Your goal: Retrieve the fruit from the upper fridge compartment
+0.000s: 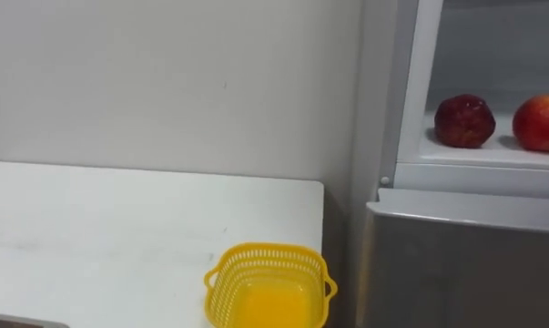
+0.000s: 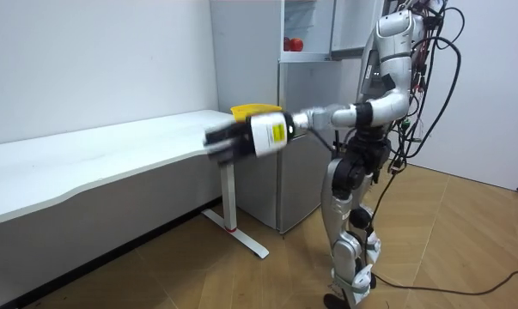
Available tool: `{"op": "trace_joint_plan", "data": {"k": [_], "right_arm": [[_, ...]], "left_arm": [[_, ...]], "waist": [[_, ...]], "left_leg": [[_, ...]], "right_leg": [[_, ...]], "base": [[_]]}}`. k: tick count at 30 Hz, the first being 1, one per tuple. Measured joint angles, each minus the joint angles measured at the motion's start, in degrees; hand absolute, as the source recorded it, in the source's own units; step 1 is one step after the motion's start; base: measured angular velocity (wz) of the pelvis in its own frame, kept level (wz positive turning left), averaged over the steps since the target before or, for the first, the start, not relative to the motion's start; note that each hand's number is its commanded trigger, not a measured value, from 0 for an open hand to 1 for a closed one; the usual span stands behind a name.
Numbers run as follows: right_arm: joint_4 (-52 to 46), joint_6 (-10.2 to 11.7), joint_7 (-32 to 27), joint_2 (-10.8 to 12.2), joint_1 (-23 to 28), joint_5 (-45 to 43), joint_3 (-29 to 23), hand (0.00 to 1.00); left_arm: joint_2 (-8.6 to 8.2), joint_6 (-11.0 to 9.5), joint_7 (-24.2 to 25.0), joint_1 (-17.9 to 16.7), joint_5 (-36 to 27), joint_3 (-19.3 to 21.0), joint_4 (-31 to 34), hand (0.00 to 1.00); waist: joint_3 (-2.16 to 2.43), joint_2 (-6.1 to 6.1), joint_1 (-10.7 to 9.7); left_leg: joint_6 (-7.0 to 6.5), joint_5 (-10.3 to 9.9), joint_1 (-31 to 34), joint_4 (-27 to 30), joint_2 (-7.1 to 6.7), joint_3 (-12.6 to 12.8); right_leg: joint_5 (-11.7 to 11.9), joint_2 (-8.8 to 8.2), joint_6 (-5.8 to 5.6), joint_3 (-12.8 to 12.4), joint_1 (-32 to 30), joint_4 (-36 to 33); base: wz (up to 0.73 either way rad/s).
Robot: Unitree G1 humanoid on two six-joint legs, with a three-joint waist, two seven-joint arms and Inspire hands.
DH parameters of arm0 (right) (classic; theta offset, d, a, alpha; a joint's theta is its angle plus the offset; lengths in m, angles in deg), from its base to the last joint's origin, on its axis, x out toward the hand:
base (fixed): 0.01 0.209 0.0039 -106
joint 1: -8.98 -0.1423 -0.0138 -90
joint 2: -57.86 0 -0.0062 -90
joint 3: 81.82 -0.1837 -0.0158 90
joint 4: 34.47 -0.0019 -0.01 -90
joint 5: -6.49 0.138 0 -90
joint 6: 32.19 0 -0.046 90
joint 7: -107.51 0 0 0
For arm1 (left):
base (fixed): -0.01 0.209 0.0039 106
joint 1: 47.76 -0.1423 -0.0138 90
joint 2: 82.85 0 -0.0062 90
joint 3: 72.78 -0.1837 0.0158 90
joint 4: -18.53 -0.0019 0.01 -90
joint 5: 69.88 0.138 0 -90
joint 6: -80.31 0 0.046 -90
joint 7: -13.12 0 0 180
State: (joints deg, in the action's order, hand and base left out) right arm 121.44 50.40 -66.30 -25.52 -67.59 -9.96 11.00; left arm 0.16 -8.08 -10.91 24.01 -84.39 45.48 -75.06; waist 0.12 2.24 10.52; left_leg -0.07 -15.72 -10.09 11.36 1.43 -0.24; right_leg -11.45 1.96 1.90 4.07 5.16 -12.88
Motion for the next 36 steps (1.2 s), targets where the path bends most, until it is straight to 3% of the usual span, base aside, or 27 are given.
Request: {"op": "trace_joint_plan", "data": {"k": [4, 11, 19, 24, 26, 31, 33, 36], "right_arm": [[-0.8, 0.4, 0.1, -0.1, -0.2, 0.3, -0.1, 0.00], [-1.1, 1.2, 0.1, -0.8, 0.0, 0.4, -2.0, 0.00], [-1.6, 2.3, -0.7, -1.6, -2.2, 0.1, -1.8, 0.00], [-10.9, 2.3, -2.8, -2.1, -2.3, 0.1, -1.4, 0.00], [-15.6, 3.4, -4.0, -1.9, -2.4, 0.8, -1.4, 0.00], [-37.4, 6.6, -6.1, -1.3, -2.7, 3.9, 2.0, 0.00], [-43.1, 6.2, -6.7, -0.9, -2.7, 3.3, 3.5, 0.00], [-48.9, 6.0, -6.8, -0.4, -0.7, 3.1, 4.4, 0.00]], "left_arm": [[-0.08, -0.4, 0.1, -0.5, -1.0, -4.0, -12.9, 0.00], [-0.35, -0.8, 3.7, -0.7, -1.1, -4.5, -31.9, 0.00], [-0.56, -0.6, 10.7, -1.5, 5.5, -12.0, -52.7, 0.00], [-1.29, 0.5, 12.8, -1.9, 14.8, -17.3, -54.8, 0.00], [-1.35, 0.6, 13.7, -1.2, 18.7, -18.2, -54.8, 0.00], [-1.44, 0.5, 15.2, 0.8, 22.7, -19.6, -54.5, 0.00], [-1.37, 0.3, 15.8, 2.1, 23.9, -20.0, -54.3, 0.00], [-1.51, -0.8, 16.8, 3.0, 24.2, -20.1, -55.6, 0.00]], "waist": [[0.00, -0.40, 0.1], [0.00, -0.16, 0.5], [-0.21, -0.10, -0.7], [-0.68, -0.48, -0.9], [-0.80, -0.78, -1.2], [-0.67, -1.16, -2.3], [-0.36, -1.48, -2.6], [-0.60, -1.98, -2.5]], "left_leg": [[-0.01, 0.0, -0.3, 0.1, -0.03, 0.0], [-0.01, 0.0, -0.9, -0.6, 0.00, 0.6], [-0.03, 0.0, -0.7, -0.7, 0.05, 1.4], [-0.04, 0.0, -0.2, -0.6, 0.12, 1.8], [-0.04, 0.0, -0.1, -0.6, 0.18, 1.8], [-0.03, 0.0, 0.6, 0.0, 0.19, 2.9], [-0.02, 0.0, 0.7, 0.2, 0.18, 2.9], [-0.02, 0.0, 0.7, 0.2, 0.22, 3.4]], "right_leg": [[0.0, 0.03, -0.02, -0.3, 0.3, 0.0], [0.0, 0.14, -0.05, -0.8, 0.6, 0.2], [0.0, 0.13, -0.13, -0.6, 0.5, 0.2], [0.0, 0.14, -0.13, -0.8, -0.2, 0.1], [0.0, 0.22, -0.09, -0.8, -0.2, 0.2], [0.0, 0.08, -0.10, -0.7, -0.3, 0.3], [0.0, 0.09, -0.11, -0.7, -0.3, 0.4], [0.1, 0.17, -0.09, -1.0, -0.5, 0.3]], "base": [[-0.03], [-0.03], [0.00], [0.00], [0.00], [0.02], [0.00], [-0.10]]}}
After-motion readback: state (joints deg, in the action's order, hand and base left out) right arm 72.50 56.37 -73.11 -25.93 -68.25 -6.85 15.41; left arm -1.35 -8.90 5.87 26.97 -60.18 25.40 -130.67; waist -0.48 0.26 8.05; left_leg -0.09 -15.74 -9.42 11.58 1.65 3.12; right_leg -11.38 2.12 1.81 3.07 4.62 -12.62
